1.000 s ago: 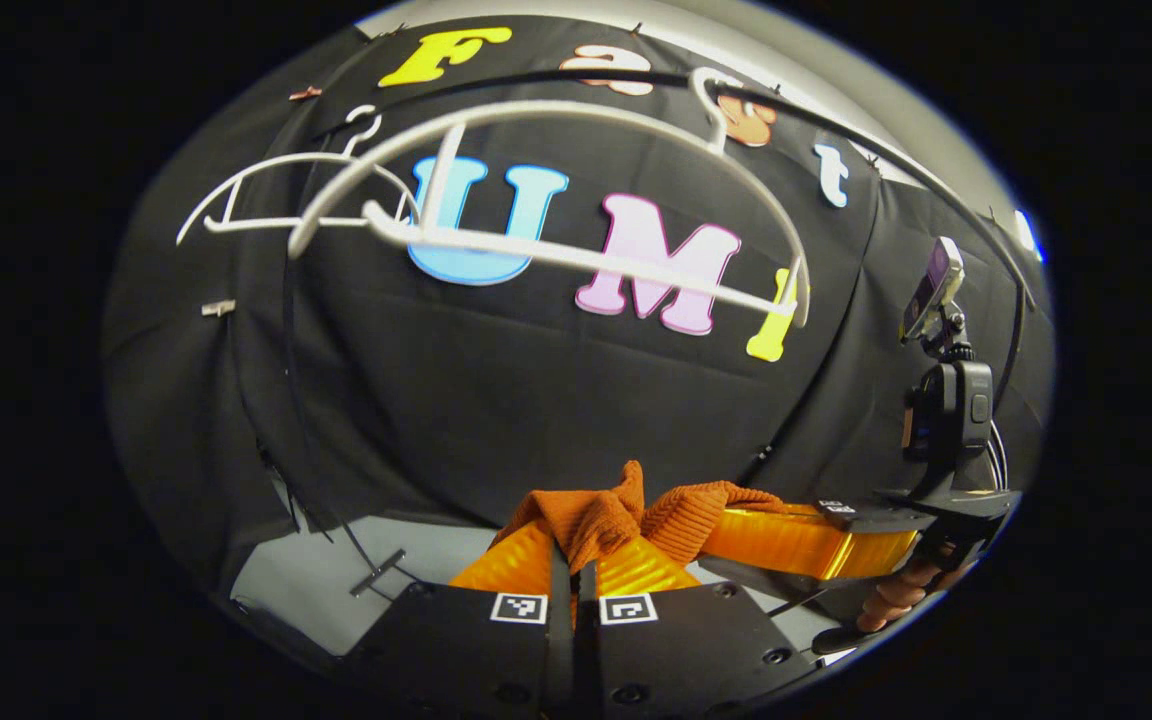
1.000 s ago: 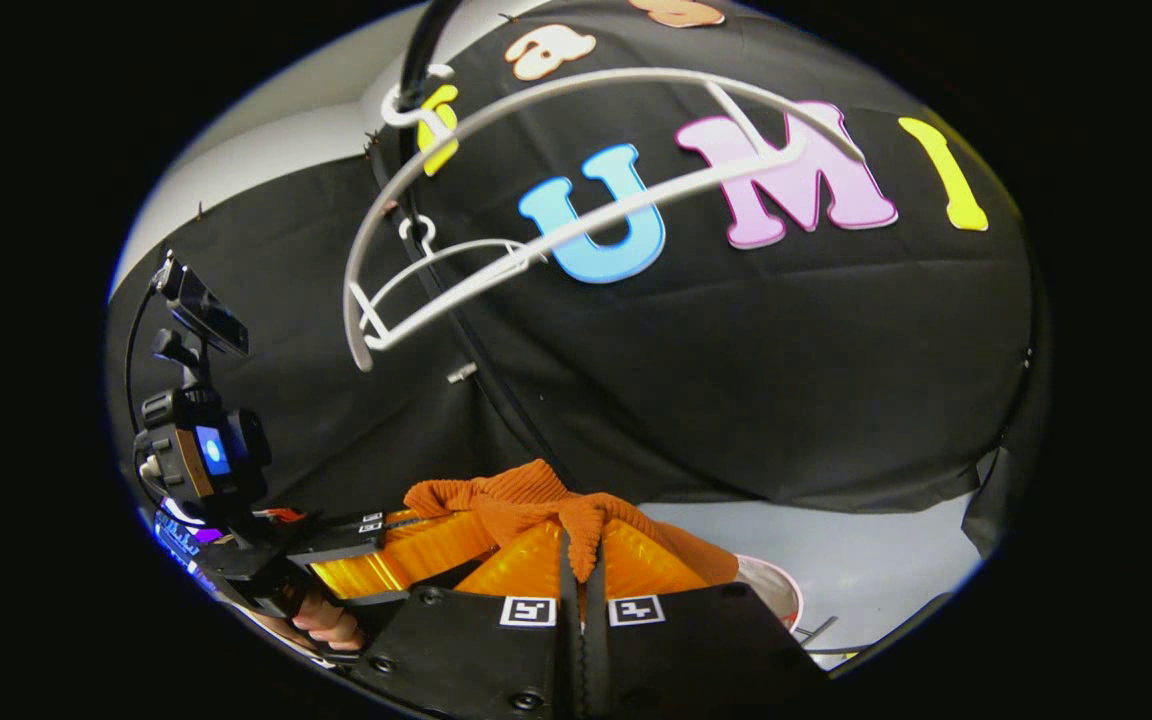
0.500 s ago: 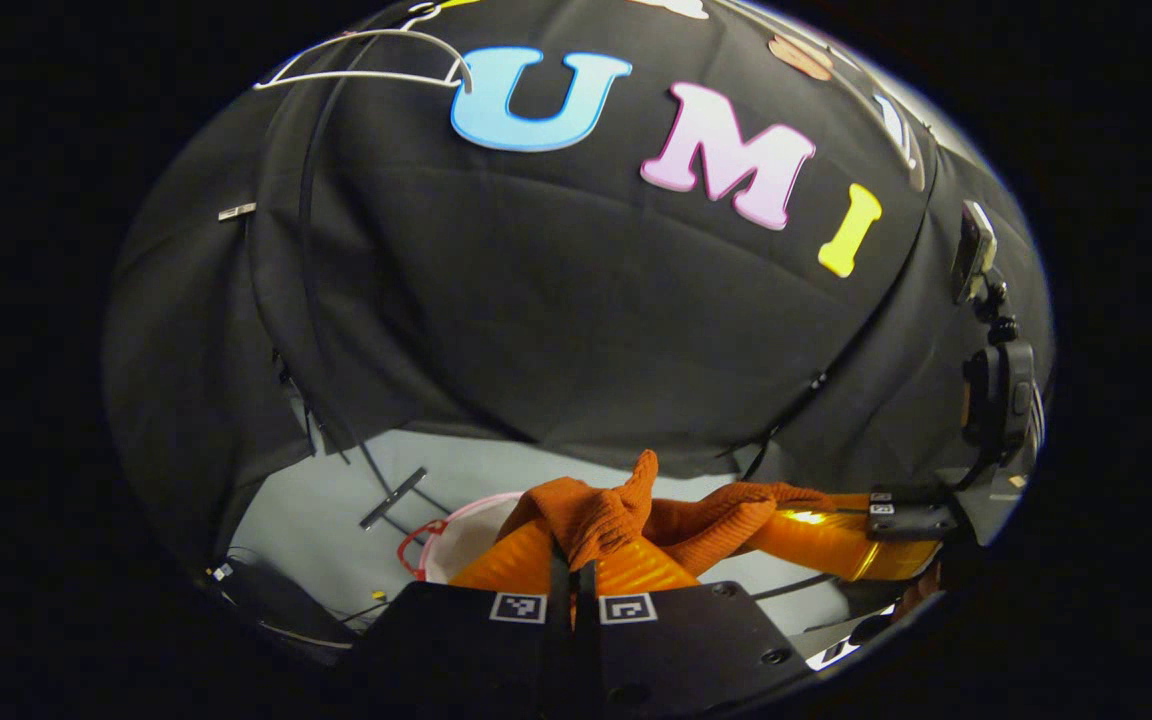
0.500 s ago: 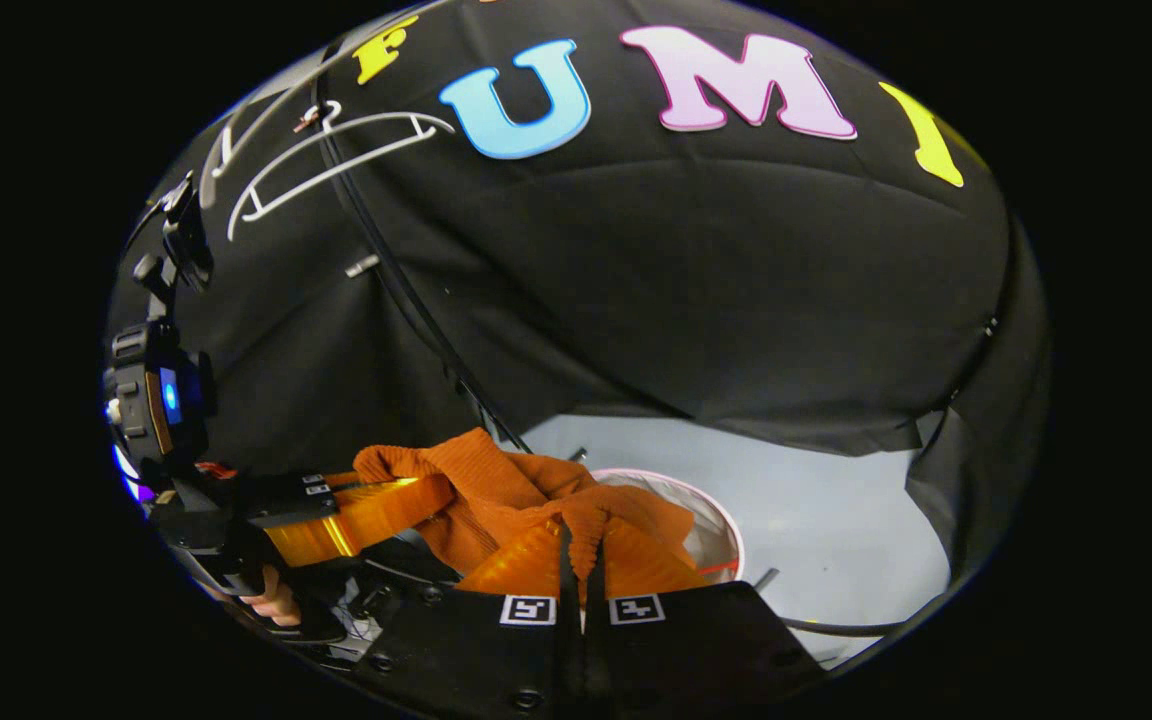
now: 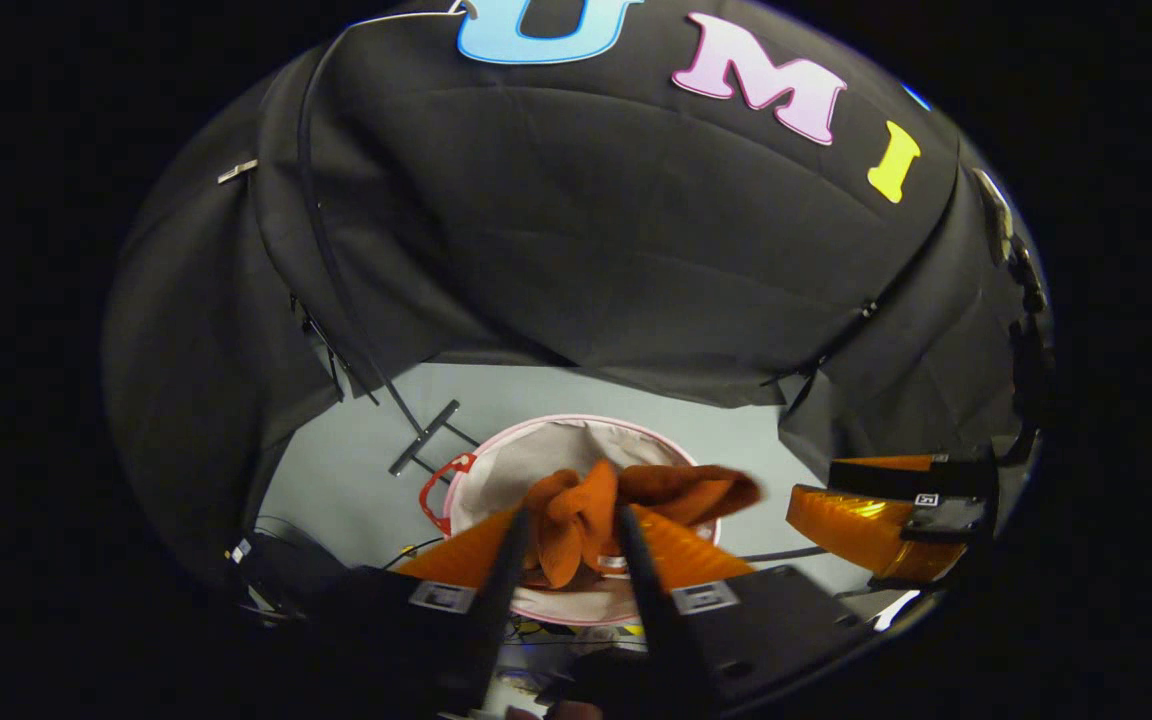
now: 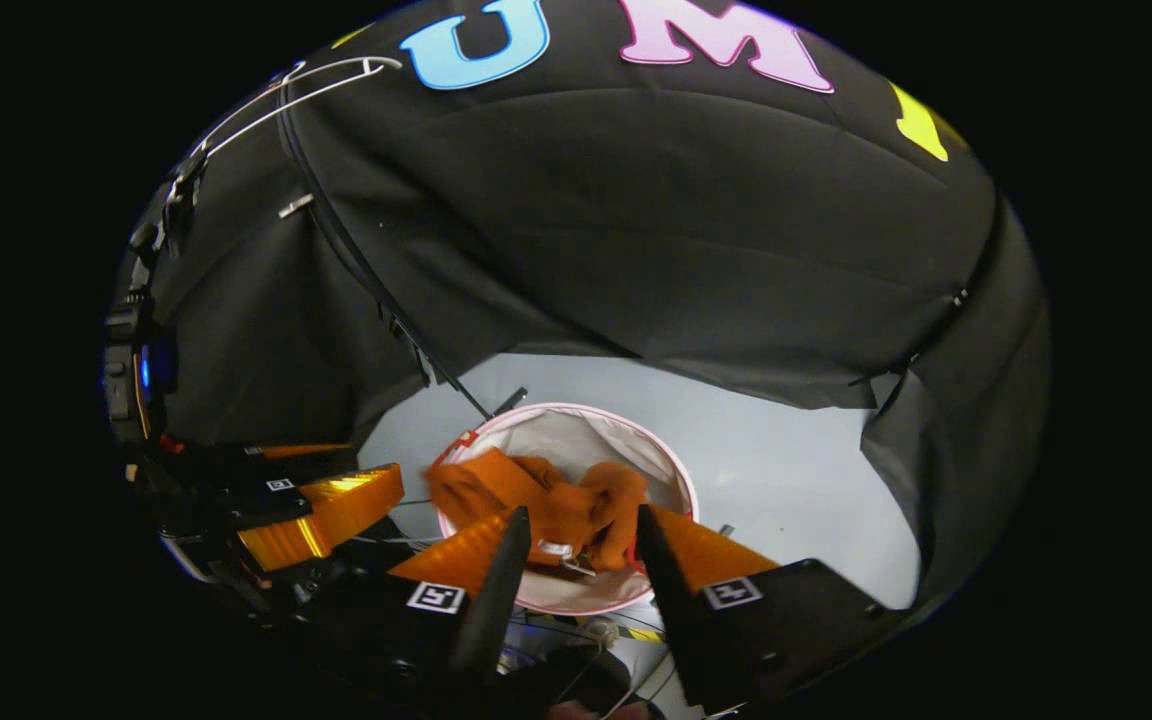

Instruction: Grasp the clothes on the hanger with both hands and then place them into the laundry hamper below.

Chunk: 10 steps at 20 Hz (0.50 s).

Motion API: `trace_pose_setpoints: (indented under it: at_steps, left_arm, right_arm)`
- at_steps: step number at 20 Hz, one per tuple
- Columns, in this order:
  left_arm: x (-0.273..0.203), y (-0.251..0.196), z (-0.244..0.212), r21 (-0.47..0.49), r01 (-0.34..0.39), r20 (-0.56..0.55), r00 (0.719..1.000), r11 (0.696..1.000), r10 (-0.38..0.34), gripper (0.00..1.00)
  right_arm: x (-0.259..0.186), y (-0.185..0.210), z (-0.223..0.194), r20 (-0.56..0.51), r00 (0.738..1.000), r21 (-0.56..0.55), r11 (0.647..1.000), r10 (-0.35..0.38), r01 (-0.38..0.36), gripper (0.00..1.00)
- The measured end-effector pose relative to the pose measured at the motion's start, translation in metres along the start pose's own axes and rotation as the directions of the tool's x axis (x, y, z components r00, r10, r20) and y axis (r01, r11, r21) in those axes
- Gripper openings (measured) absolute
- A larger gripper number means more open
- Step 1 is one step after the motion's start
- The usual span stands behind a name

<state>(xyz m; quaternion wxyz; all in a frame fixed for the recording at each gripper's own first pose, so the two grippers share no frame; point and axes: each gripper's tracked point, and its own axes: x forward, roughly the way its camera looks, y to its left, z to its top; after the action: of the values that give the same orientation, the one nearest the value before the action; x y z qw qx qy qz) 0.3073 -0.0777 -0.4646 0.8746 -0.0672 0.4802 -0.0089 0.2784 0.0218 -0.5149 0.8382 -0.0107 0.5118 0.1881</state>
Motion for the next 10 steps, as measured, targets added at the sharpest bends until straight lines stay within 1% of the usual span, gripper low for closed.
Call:
trace_pose_setpoints:
  at_steps: [1,2,3,4,7,8,9,10]
  left_arm:
    - [-0.001,0.001,-0.005,0.014,-0.005,-0.008,1.0,1.0,0.005,0.8]
    - [0.004,0.001,-0.007,0.021,-0.011,-0.011,1.0,1.0,0.011,0.98]
    - [0.003,0.001,-0.009,0.024,-0.014,-0.014,1.0,1.0,0.014,0.97]
    - [0.002,-0.001,-0.009,0.021,-0.01,-0.014,1.0,1.0,0.01,0.96]
    - [-0.005,-0.003,-0.008,0.009,0.007,-0.012,1.0,1.0,-0.007,0.96]
    - [-0.008,-0.002,-0.006,0.009,0.009,-0.007,1.0,1.0,-0.009,0.96]
    - [-0.012,-0.002,-0.005,0.009,0.011,-0.001,1.0,1.0,-0.011,0.96]
    - [-0.016,-0.002,-0.003,0.009,0.01,0.007,1.0,1.0,-0.011,0.96]
  right_arm:
    - [0.002,-0.006,-0.002,-0.006,0.999,-0.015,0.999,-0.035,0.035,0.84]
    - [0.004,-0.013,-0.005,-0.007,0.998,-0.019,0.998,-0.067,0.067,0.87]
    - [0.004,-0.02,-0.007,-0.012,0.995,-0.017,0.995,-0.101,0.101,0.9]
    - [0.003,-0.021,-0.007,-0.011,0.994,-0.008,0.994,-0.108,0.107,0.92]
    - [-0.003,-0.021,-0.006,-0.007,0.993,0.025,0.993,-0.114,0.114,0.93]
    - [-0.007,-0.022,-0.006,-0.002,0.993,0.03,0.992,-0.119,0.119,0.99]
    - [-0.01,-0.023,-0.005,0.002,0.992,0.034,0.991,-0.129,0.129,0.99]
    - [-0.012,-0.024,-0.004,0.01,0.99,0.039,0.989,-0.142,0.142,0.94]
